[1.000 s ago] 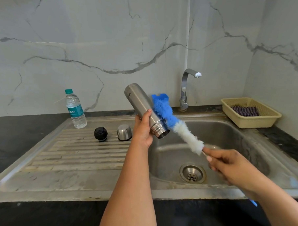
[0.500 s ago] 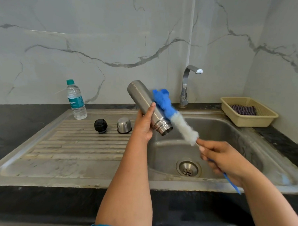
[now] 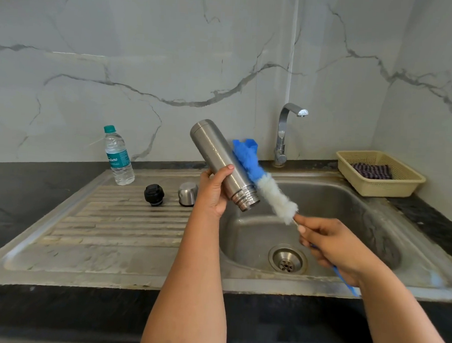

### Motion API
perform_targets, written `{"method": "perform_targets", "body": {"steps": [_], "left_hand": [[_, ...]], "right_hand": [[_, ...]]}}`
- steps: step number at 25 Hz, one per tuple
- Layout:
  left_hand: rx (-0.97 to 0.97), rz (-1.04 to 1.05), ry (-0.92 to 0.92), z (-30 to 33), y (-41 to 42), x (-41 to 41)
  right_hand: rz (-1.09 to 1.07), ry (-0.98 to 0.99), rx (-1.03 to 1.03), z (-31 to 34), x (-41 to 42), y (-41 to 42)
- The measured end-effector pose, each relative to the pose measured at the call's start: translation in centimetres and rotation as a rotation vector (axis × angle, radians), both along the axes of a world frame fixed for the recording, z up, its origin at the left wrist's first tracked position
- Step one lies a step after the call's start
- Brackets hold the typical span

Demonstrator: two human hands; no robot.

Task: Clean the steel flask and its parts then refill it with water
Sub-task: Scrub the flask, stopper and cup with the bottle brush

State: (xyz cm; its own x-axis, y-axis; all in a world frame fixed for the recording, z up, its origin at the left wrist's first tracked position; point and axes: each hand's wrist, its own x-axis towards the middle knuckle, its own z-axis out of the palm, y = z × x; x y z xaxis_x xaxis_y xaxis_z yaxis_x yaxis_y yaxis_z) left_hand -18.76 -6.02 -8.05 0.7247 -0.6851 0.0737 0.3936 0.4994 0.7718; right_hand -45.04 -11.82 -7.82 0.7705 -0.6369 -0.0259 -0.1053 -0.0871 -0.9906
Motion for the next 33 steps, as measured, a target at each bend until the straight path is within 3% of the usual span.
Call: {"method": "perform_targets", "body": {"steps": [3, 8, 11, 14, 19, 22, 24, 28, 33], "left_hand": [[0.022, 0.016, 0.002, -0.2, -0.3, -0.2], [0.087, -0.094, -0.085, 0.4, -0.3, -1.9], [0.052, -0.062, -0.04, 0.5, 0.1, -1.5], [0.043, -0.013, 0.003, 0.1, 0.3, -0.5], [0.192, -0.038, -0.151, 0.6, -0.7, -2.7], [0.223, -0.054, -0.141, 0.4, -1.1, -3.8], [0.2, -0.018, -0.09, 0.0, -1.0, -3.1], [0.076, 0.03, 0.04, 0.2, -1.0, -1.4], [0.115, -0.121, -0.044, 0.8, -1.1, -3.1]], "right_hand": [[-0.03, 0.05, -0.039, 0.8, -0.8, -0.7], [-0.199, -0.039, -0.231, 3.0, 4.6, -1.9], [-0.139, 0.048, -0.333, 0.9, 2.5, -0.5], [-0.041, 0.095, -0.28, -0.4, -0.9, 2.0], [-0.209, 0.082, -0.457, 2.3, 3.1, -1.0], [-0.212, 0.082, -0.553, 2.4, 4.3, -0.5], [-0.181, 0.105, -0.551, 0.5, 2.5, 0.7], [-0.145, 0.099, -0.35, -1.4, 0.0, 1.1], [-0.226, 0.014, -0.356, 1.9, 4.9, -1.7]]}}
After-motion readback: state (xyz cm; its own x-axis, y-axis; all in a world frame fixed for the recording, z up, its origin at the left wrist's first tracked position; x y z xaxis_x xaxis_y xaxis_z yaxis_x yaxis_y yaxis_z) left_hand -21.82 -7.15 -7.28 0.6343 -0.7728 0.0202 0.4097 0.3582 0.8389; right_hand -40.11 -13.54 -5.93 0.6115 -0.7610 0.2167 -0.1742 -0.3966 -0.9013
